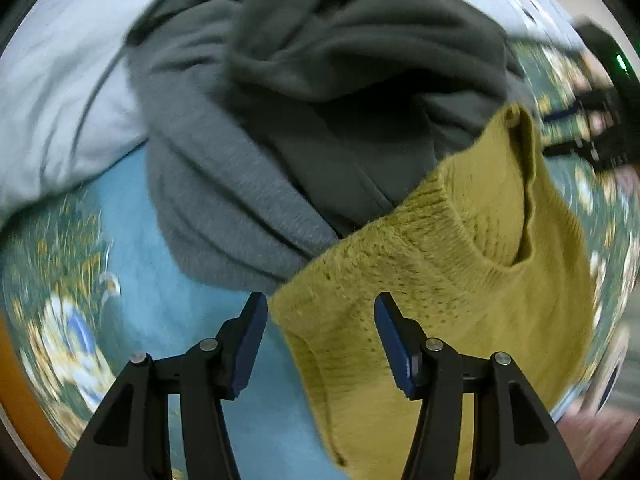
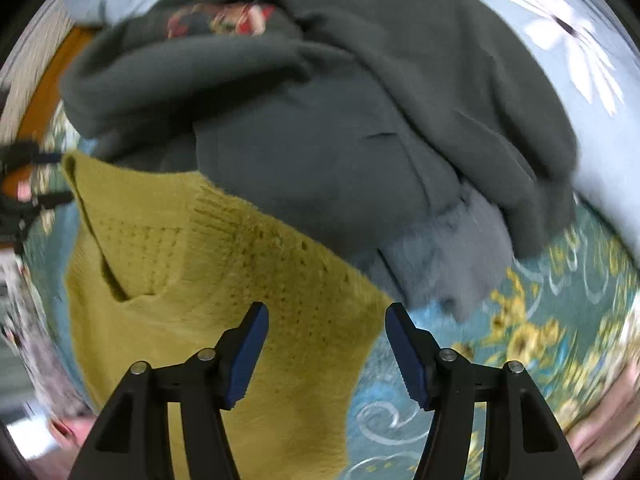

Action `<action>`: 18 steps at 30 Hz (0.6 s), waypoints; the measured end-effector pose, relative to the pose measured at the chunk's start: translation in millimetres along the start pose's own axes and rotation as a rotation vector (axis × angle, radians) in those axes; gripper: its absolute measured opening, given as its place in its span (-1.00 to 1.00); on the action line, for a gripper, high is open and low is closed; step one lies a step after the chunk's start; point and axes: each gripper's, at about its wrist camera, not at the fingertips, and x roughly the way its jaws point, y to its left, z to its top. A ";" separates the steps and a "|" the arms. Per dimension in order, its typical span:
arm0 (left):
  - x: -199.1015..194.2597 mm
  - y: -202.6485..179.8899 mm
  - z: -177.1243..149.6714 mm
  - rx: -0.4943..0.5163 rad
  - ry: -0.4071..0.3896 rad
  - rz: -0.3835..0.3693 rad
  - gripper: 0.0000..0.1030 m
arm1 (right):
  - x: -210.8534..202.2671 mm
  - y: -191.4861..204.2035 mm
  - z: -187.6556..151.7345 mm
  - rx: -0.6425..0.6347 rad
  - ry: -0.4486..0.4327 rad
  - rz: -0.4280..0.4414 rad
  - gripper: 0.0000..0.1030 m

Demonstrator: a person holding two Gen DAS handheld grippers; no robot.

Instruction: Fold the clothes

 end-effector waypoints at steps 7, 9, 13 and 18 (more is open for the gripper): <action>21.9 6.8 13.6 0.124 0.044 -0.049 0.10 | 17.1 5.4 19.1 -0.131 0.044 -0.023 0.25; 26.8 7.2 15.4 0.144 0.063 -0.064 0.10 | 19.5 4.9 21.7 -0.152 0.057 -0.026 0.25; 32.2 9.1 19.7 0.159 0.086 -0.088 0.08 | 21.8 -1.6 24.4 -0.144 0.079 -0.011 0.25; 34.1 12.0 27.1 0.149 0.116 -0.097 -0.35 | 21.3 -9.8 23.3 -0.099 0.092 0.011 0.14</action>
